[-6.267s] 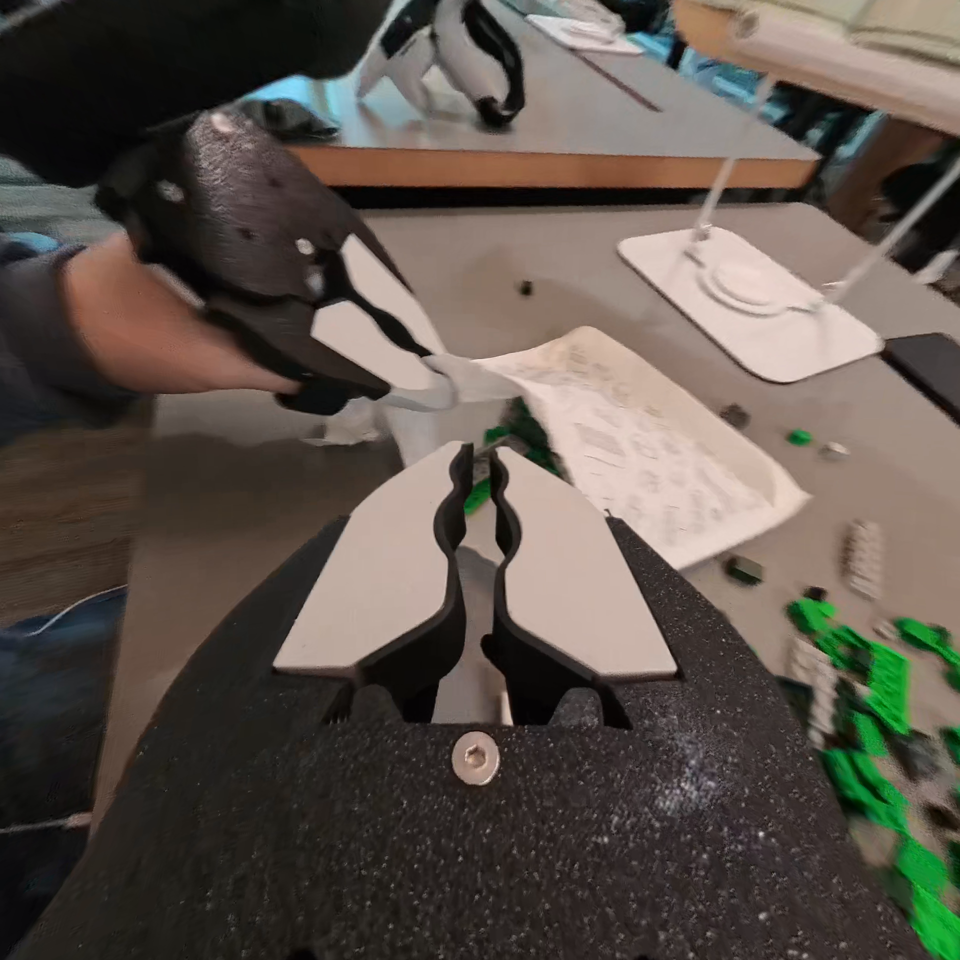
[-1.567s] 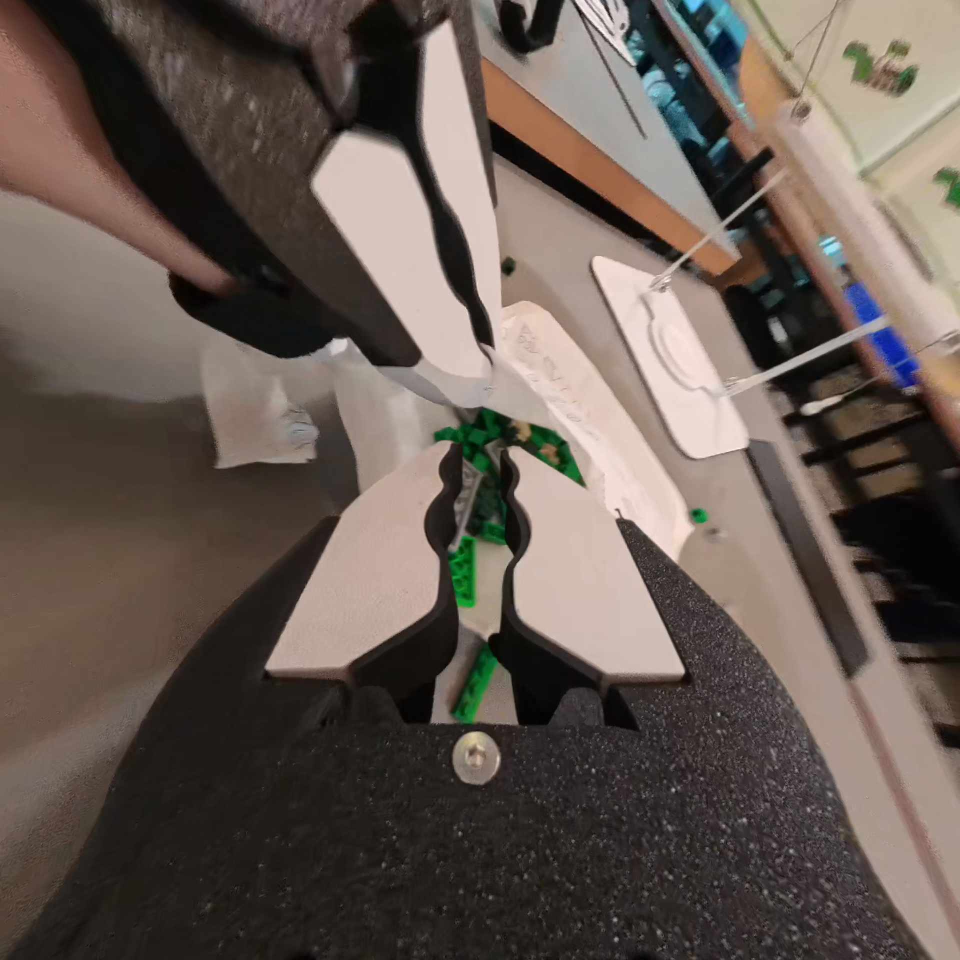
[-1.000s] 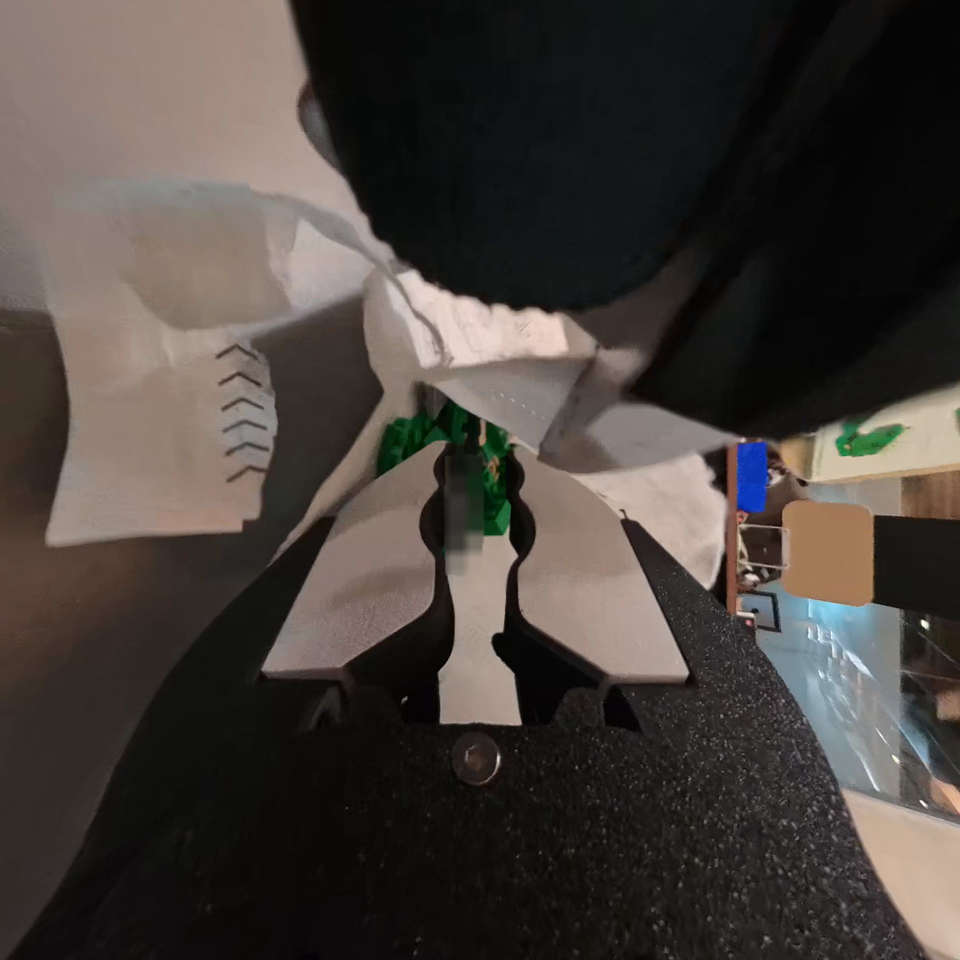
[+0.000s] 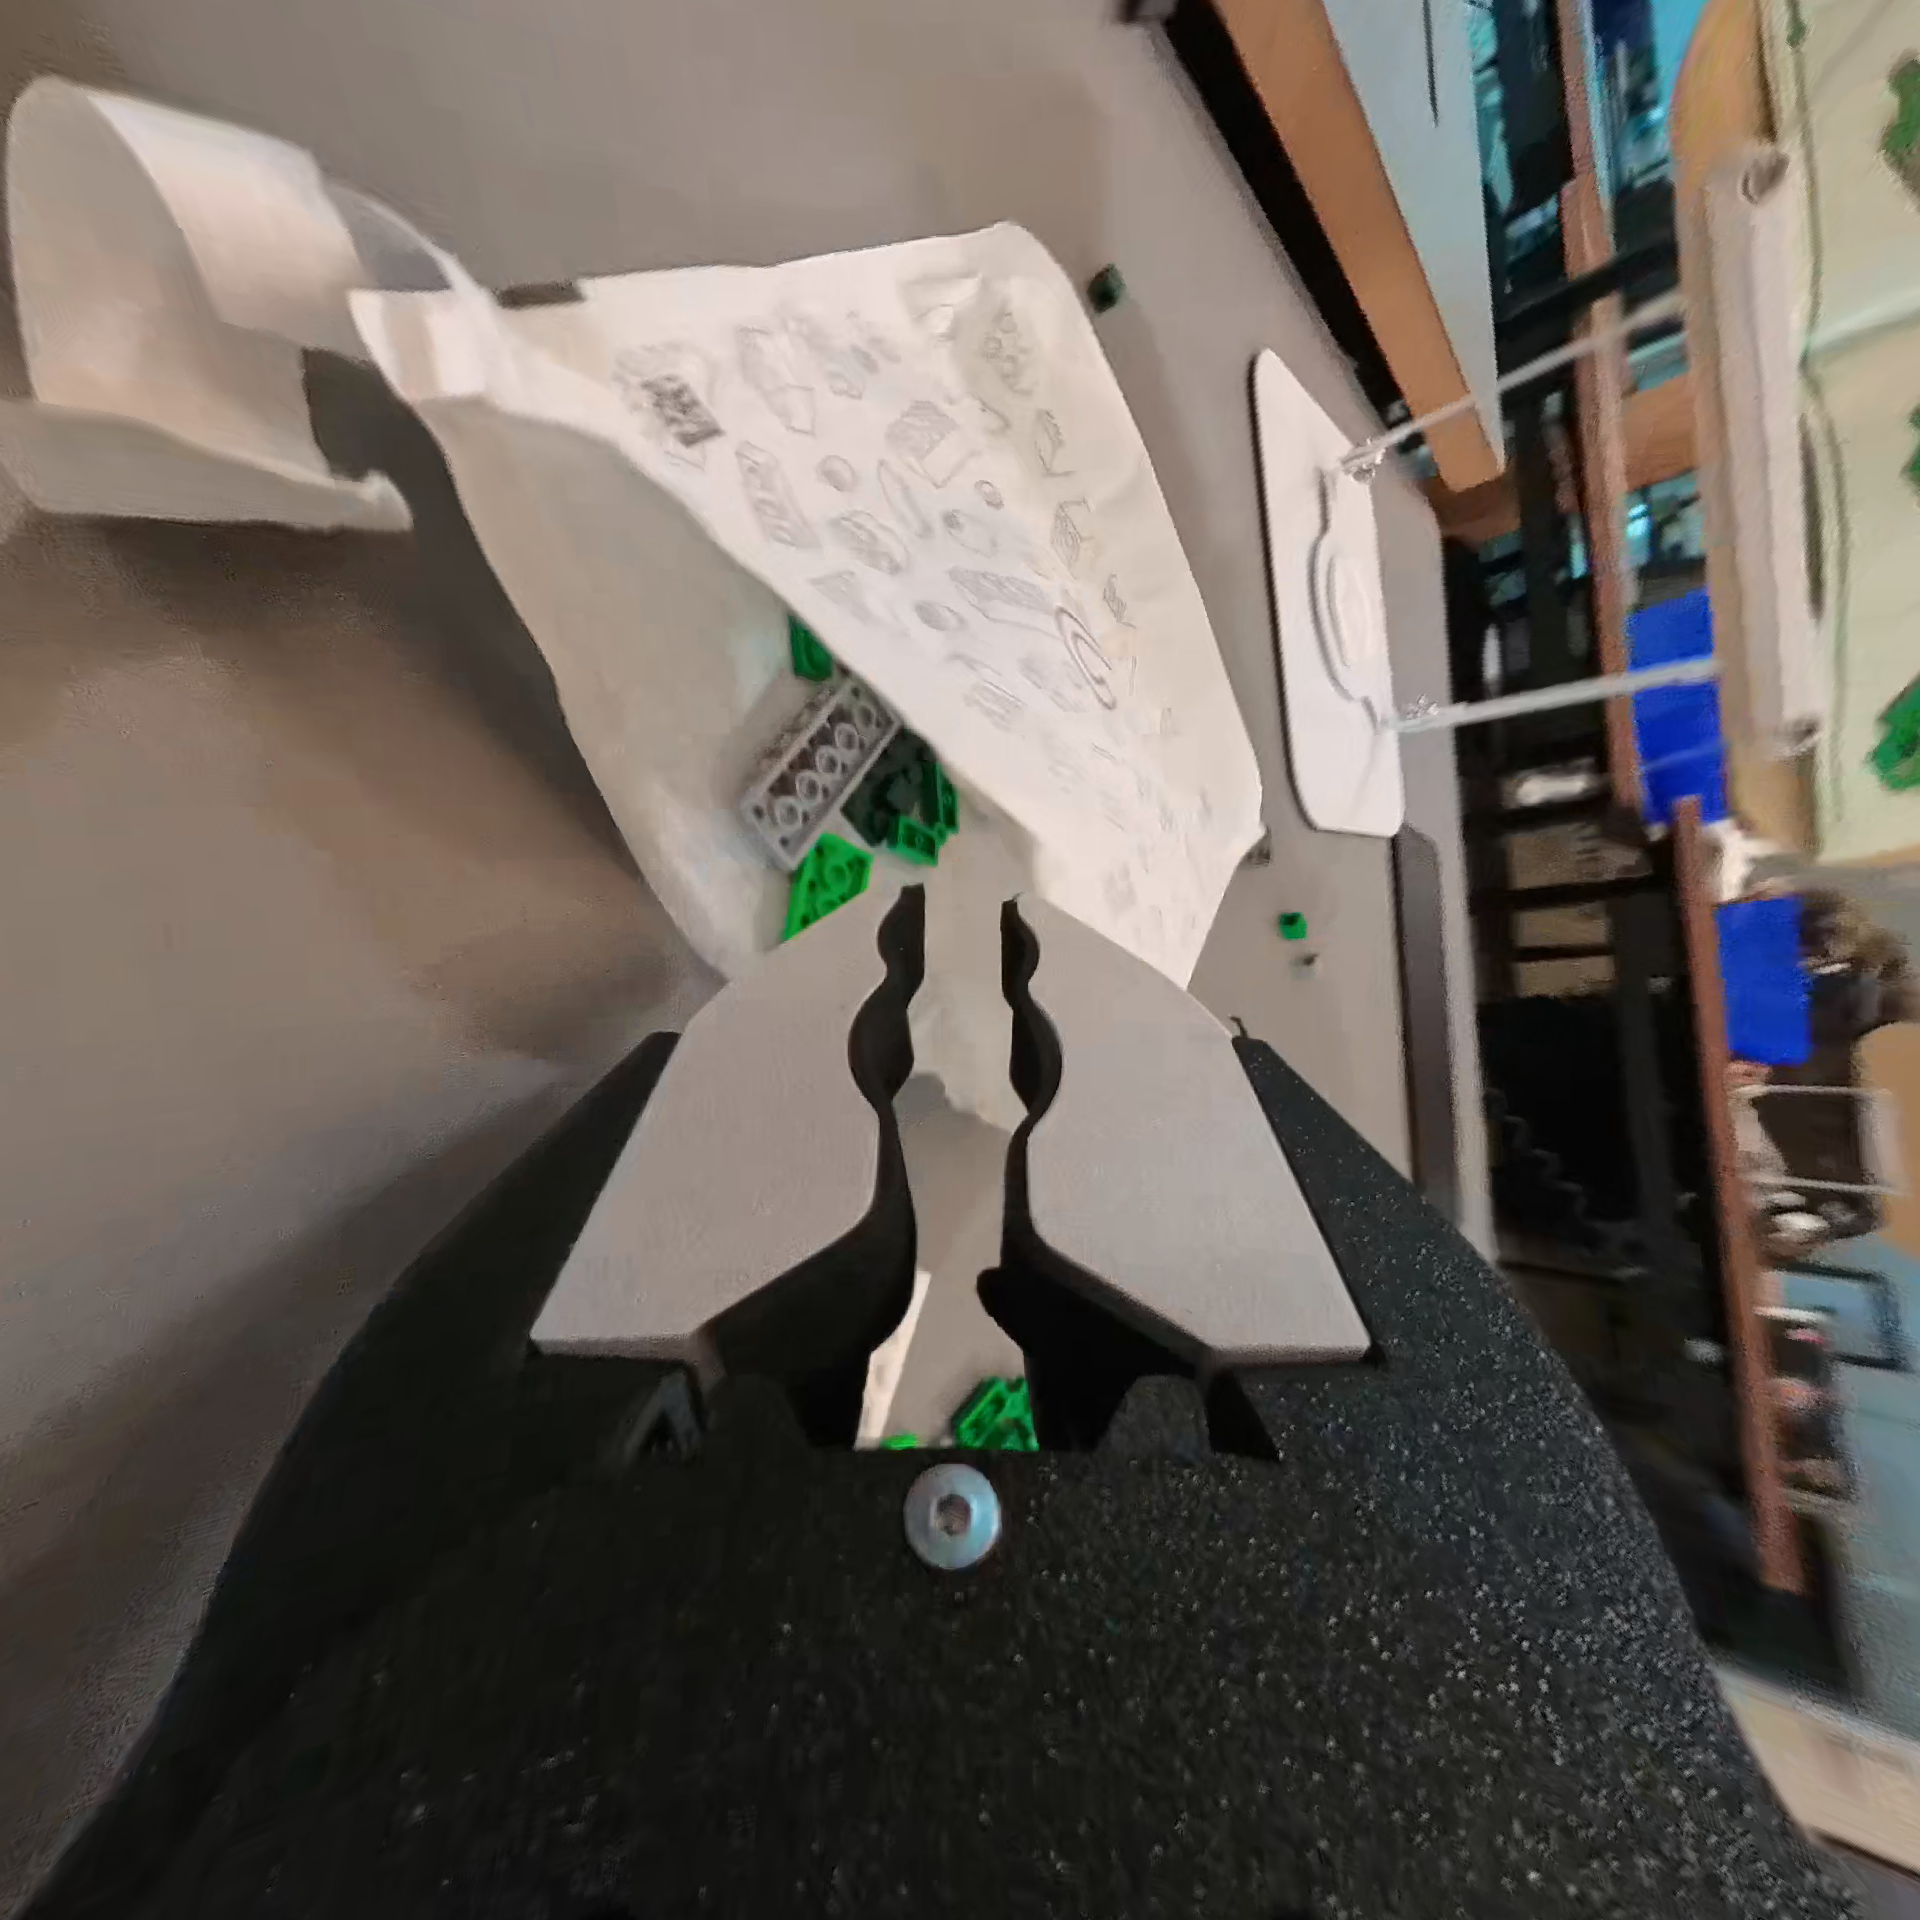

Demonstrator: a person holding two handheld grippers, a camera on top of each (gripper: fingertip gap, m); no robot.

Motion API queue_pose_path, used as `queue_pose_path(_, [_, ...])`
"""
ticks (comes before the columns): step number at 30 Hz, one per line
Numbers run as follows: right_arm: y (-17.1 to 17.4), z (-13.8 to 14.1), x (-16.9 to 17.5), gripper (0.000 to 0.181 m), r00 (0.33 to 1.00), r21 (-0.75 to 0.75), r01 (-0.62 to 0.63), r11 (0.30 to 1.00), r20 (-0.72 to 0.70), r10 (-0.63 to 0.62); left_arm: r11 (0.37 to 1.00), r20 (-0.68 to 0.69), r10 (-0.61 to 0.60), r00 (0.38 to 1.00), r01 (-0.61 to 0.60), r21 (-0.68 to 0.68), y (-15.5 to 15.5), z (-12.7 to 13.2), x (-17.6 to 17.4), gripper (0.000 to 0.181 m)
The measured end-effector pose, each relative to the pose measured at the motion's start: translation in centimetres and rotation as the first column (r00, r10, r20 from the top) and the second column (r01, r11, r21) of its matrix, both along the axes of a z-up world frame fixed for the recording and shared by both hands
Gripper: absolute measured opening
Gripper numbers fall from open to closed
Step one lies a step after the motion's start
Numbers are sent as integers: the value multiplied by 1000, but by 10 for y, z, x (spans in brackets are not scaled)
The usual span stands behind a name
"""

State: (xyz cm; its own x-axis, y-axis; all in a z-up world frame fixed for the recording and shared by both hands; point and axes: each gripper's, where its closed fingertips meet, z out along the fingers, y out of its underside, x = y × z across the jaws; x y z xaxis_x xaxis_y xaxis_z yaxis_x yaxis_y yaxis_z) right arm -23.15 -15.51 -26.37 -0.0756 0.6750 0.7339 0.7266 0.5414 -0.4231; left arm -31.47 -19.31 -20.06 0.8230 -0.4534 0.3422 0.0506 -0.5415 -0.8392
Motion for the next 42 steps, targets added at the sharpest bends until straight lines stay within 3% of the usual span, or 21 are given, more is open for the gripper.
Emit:
queue_pose_path(3, [3, 5, 15, 22, 993, -183, 22, 983, -112, -43, 999, -195, 47, 980, -44, 21, -7, -22, 17, 69])
queue_pose_path(7, [7, 4, 24, 48, 982, -410, 12, 912, -168, -89, 999, -378, 40, 925, -31, 31, -9, -47, 47, 86])
queue_pose_path(12, [32, -7, 21, 61, 963, -470, 128, 873, -152, -223, 994, -552, 95, 829, -106, 13, 6, -68, 48, 86])
queue_pose_path(15, [52, -13, 21, 59, 933, -476, 233, 848, -135, -332, 975, -657, 168, 735, -221, 2, 10, -77, 26, 77])
queue_pose_path(19, [64, -18, 18, 32, 910, -517, 272, 812, -136, -391, 932, -685, 193, 702, -350, -95, 1, -90, 5, 74])
queue_pose_path(23, [67, -13, 16, 11, 895, -514, 289, 808, -156, -419, 912, -642, 185, 744, -372, -169, -4, -96, -1, 60])
queue_pose_path(25, [66, -12, 15, 12, 896, -507, 285, 814, -161, -414, 913, -630, 174, 757, -363, -184, -4, -95, -3, 46])
queue_pose_path(27, [62, -12, 15, 13, 901, -517, 271, 812, -160, -402, 923, -616, 159, 771, -338, -185, -3, -94, -2, 19])
queue_pose_path(29, [59, -10, 15, 23, 906, -504, 257, 824, -171, -387, 932, -620, 155, 769, -322, -166, -1, -91, -3, 4])
queue_pose_path(31, [56, -9, 16, 46, 909, -508, 250, 824, -170, -381, 933, -607, 155, 779, -317, -168, -1, -91, -3, 1])
queue_pose_path(33, [50, -10, 15, 55, 908, -552, 226, 802, -178, -379, 935, -567, 160, 808, -308, -174, -1, -89, -1, 0])
queue_pose_path(40, [62, -10, 23, 45, 862, -583, 283, 762, -194, -469, 940, -523, 172, 835, -297, -165, -3, -84, -2, 0])
queue_pose_path(42, [60, -14, 23, 30, 860, -613, 283, 737, -177, -478, 944, -514, 168, 841, -287, -162, -2, -83, -1, 0])
